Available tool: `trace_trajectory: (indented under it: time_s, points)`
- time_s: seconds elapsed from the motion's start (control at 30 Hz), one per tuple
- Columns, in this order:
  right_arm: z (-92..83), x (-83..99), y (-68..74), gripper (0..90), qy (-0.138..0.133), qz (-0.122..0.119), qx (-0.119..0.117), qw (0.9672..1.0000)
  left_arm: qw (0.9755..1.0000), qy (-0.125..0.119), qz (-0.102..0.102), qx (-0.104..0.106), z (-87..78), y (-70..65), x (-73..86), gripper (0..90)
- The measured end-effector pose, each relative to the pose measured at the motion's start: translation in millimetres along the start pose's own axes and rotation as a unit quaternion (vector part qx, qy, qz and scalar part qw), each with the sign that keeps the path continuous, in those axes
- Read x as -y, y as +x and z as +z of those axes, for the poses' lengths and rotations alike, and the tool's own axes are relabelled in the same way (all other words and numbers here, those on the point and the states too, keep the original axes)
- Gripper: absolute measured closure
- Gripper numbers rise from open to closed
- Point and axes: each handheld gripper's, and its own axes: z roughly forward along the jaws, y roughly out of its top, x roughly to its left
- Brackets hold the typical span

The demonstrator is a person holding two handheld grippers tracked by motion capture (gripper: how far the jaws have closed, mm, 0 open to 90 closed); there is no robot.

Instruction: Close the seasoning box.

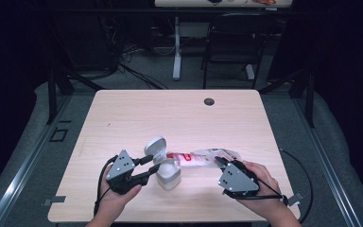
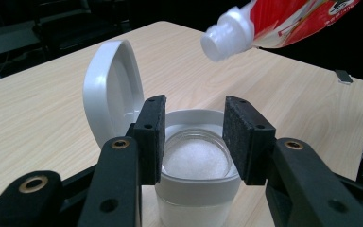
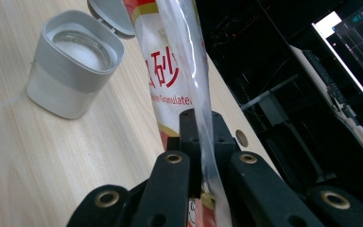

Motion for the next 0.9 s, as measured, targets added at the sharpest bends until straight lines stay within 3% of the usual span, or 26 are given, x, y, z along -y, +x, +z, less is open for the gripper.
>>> trace_trajectory:
  time_s: [0.17,0.6,0.9]
  points:
    - [1.0,5.0,0.8,88.3,-0.010,0.023,-0.006,0.9997,1.0000,0.000,-0.001,0.001,0.7,-0.6,0.3,60.1]
    - [3.5,16.0,2.5,88.3,-0.012,0.056,-0.018,0.9982,1.0000,0.000,0.000,-0.001,0.8,-0.6,0.4,60.1]
    - [2.1,18.0,-2.1,88.3,-0.028,0.084,-0.029,0.9957,1.0000,0.000,0.000,-0.002,-0.3,0.1,0.0,60.1]
